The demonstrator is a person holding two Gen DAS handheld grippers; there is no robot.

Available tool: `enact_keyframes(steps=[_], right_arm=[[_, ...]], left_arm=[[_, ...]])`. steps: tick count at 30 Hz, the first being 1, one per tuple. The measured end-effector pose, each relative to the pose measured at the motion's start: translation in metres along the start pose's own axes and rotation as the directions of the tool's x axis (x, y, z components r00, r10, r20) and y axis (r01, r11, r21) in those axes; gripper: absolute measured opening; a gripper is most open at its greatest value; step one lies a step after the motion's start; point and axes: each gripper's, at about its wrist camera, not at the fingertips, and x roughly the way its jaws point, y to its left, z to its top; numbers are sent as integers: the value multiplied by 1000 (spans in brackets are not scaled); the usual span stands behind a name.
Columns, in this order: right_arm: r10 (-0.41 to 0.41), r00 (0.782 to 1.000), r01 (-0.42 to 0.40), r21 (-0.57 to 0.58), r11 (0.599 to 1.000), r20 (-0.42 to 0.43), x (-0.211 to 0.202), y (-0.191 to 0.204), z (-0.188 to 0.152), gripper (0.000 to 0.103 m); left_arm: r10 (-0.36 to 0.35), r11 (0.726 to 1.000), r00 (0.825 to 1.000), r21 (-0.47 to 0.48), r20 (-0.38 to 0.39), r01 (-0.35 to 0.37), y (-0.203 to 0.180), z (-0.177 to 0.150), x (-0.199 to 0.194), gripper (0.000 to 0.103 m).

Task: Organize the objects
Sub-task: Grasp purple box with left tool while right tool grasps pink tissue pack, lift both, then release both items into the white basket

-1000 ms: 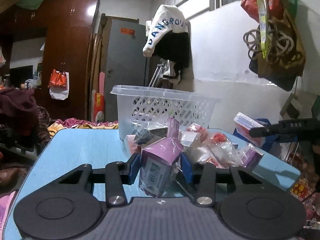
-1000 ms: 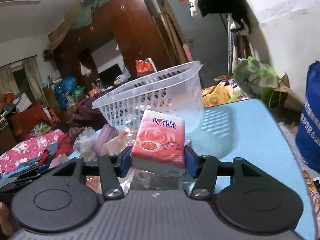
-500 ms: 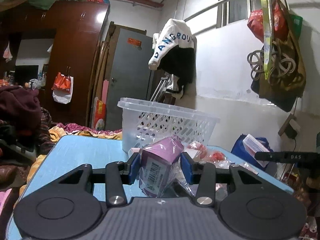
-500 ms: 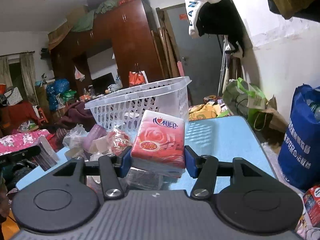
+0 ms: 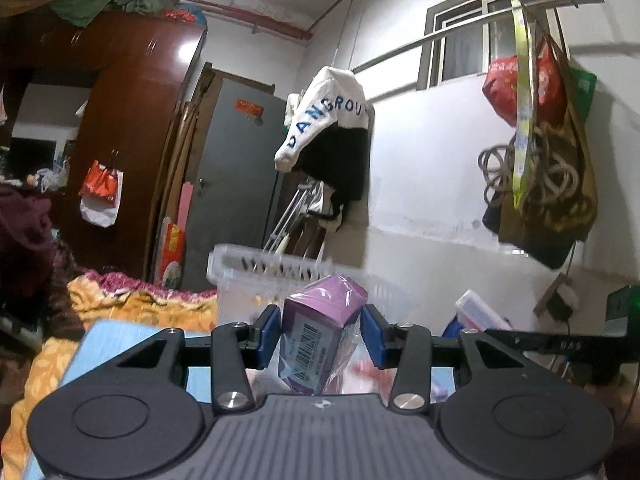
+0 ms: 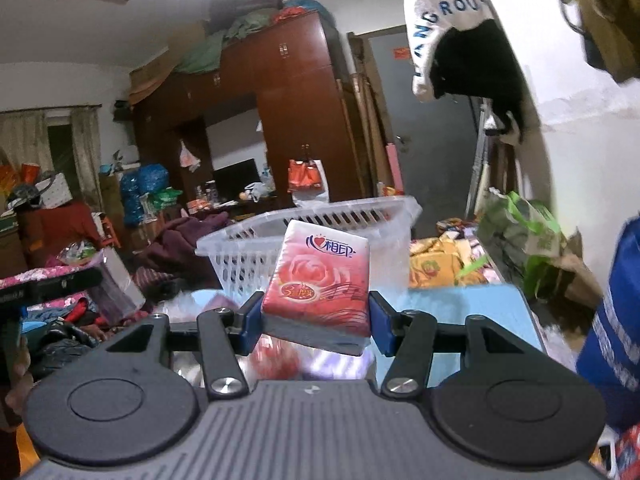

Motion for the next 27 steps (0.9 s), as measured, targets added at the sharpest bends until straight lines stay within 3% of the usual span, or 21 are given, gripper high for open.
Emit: enact_keyframes(steps=[4, 7, 12, 16, 17, 18, 20, 24, 27], right_arm=[[-1, 1000, 1, -55, 998, -7, 31, 9, 32, 57], [-4, 1000, 6, -163, 987, 12, 64, 21, 57, 57], [-63, 997, 52, -201, 978, -48, 121, 20, 82, 57], [-67, 992, 45, -200, 979, -106, 141, 16, 77, 61], [-71, 992, 49, -197, 979, -109, 142, 16, 75, 79], [-82, 991, 60, -197, 979, -102, 140, 17, 73, 103], [-97, 994, 84, -193, 978, -56, 125, 18, 71, 103], [-46, 997, 38, -115, 993, -67, 72, 21, 49, 103], [-21, 999, 19, -51, 999, -43, 23, 23, 4, 103]], left_arm=[[-25, 999, 1000, 29, 17, 25, -3, 33, 31, 48], [-55, 998, 998, 13, -21, 56, 1, 57, 71, 48], [8, 999, 994, -44, -106, -13, 14, 78, 140, 48], [65, 997, 985, -24, -158, -69, 18, 74, 169, 53], [85, 996, 982, -4, -168, -87, 18, 72, 174, 61], [108, 994, 978, 15, -177, -107, 17, 70, 176, 79], [112, 994, 978, 11, -177, -112, 21, 64, 168, 81], [14, 999, 991, -43, -134, -20, 23, 46, 102, 84], [54, 998, 993, -3, -109, -55, 11, 12, 52, 85]])
